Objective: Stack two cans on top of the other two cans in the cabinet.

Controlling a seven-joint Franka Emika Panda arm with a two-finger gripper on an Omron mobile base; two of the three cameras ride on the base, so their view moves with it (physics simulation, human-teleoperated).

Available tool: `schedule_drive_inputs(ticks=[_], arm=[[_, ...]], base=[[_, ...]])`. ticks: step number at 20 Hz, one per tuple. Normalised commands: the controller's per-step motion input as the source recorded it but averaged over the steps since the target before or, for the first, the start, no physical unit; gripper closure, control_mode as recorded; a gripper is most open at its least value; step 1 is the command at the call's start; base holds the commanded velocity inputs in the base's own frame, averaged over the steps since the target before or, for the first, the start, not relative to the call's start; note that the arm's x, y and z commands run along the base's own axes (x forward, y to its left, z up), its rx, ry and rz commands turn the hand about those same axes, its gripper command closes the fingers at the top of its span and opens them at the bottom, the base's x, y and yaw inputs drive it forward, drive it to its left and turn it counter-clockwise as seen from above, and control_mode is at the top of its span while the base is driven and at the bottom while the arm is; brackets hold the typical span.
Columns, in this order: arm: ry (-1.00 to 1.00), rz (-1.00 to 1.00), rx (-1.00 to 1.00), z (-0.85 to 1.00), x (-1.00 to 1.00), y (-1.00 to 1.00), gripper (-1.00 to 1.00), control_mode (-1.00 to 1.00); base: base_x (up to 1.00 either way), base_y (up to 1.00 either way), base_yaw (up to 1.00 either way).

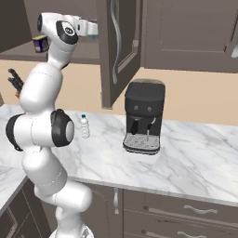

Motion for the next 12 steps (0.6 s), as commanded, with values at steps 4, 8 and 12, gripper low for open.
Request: schedule_drive_inputs(ticks=[4,8,12], arm=[[-0.01,-0.06,0.00,0.12,-0.10,-0.31,1.00,-1.00],[0.00,-0.06,0.00,0.03,-0.07,-0.40,1.00,-1.00],[0.00,-0.04,0.01,0.00,-0.01,-0.41,1.00,-1.00]], base=[[0.00,0.00,0.00],[0.00,0.00,0.00],[0.00,0.00,0.00]])
